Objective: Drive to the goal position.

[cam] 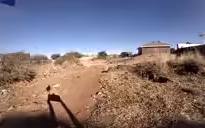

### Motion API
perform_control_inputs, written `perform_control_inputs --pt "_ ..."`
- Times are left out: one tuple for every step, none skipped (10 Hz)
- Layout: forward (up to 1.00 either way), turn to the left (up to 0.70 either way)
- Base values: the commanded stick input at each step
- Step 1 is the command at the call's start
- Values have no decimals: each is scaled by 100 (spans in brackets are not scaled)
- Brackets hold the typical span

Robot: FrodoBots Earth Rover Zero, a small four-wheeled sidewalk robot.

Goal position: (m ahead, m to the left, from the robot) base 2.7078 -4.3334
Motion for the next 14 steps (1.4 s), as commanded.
perform_control_inputs --pt "50 0" --pt "50 0" --pt "50 0" --pt "50 0" --pt "50 0" --pt "50 0" --pt "50 15" --pt "50 46" --pt "50 0" --pt "50 0" --pt "50 0" --pt "50 17" --pt "50 50" --pt "50 50"
